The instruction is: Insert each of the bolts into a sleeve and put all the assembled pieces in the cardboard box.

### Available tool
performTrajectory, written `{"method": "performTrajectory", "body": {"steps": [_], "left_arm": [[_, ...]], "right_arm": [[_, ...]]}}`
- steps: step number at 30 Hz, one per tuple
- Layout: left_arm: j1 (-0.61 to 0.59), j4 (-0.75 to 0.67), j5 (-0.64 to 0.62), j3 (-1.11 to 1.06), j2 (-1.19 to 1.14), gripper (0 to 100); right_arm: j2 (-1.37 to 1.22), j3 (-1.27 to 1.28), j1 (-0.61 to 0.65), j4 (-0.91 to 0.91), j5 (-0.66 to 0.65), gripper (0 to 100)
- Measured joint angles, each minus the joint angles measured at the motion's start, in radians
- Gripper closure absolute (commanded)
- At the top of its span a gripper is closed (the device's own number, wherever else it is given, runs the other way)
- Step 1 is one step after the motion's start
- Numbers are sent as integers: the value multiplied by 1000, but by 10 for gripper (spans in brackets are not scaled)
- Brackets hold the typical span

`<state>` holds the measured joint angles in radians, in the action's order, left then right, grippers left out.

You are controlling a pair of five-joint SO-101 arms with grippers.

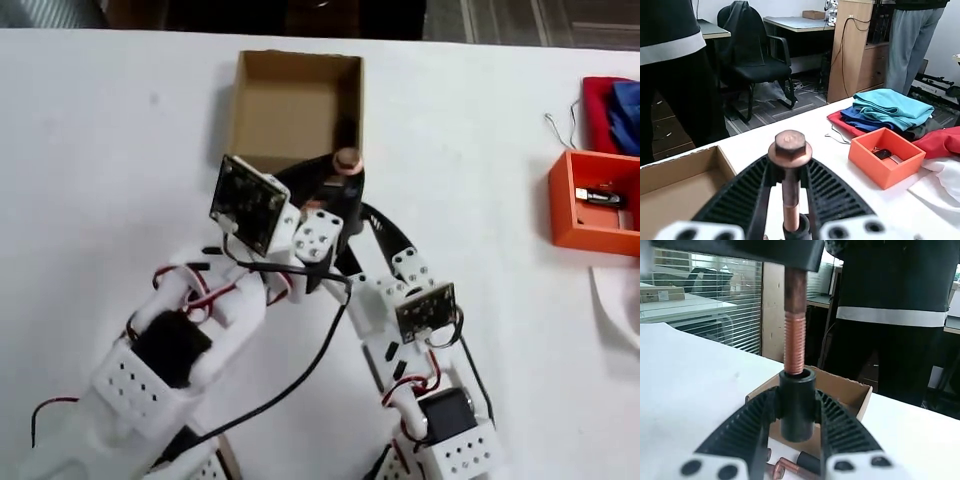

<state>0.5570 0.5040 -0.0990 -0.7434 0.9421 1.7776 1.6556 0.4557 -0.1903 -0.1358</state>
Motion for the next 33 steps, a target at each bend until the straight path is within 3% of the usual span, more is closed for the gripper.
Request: {"method": "performTrajectory", "body": {"steps": [9,18,24,33], "left_arm": [[-2,2,-199,-15,-8,976],[2,2,-150,-89,-8,973],[0,3,-94,-114,-8,894],[0,141,-95,-28,-8,857]], "right_arm": [[5,-5,-2,2,0,978],[5,-5,5,2,0,978],[5,-3,3,2,0,978],[5,-3,3,0,0,978]]}}
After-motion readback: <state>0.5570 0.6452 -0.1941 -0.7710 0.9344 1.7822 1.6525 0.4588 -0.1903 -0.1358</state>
